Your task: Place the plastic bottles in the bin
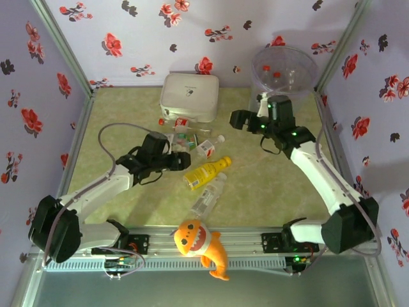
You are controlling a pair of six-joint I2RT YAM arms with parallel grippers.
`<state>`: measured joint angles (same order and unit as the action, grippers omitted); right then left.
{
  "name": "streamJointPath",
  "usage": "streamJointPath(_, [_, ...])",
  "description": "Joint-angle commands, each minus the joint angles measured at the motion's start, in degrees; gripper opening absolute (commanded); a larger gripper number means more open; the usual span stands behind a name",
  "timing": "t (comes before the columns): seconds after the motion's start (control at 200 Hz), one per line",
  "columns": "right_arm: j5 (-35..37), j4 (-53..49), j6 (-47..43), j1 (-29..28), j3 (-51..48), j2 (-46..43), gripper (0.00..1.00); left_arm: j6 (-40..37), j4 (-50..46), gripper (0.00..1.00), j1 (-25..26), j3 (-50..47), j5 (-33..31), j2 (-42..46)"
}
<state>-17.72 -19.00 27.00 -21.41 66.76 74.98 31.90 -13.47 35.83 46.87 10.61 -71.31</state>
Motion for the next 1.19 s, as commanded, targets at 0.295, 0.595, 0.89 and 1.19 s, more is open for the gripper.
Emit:
streamJointPath(0.295, [-18.47, 5.74, 3.16, -5.92, 5.99, 13.23, 0.9, -19.76, 15.4, 0.13, -3.66, 2.93, 17.86, -8.23])
streamJointPath(0.595, [-20.96, 10.87, 4.88, -8.38, 7.84, 20.62, 0.85, -20.66, 15.39, 0.0, -3.58, 5.77, 22.33, -11.11])
streamJointPath(0.89, [-21.48, 13.99, 6.27, -8.47, 8.38, 23.29, 0.66, -20.11, 16.8, 0.0, -3.32, 6.3, 23.14, -12.23])
streamJointPath(1.19, [-20.2, 12.99, 5.27, -8.47, 7.94, 22.36, 0.41, -20.16, 16.24, 0.0, -3.31, 6.81, 23.14, -12.63])
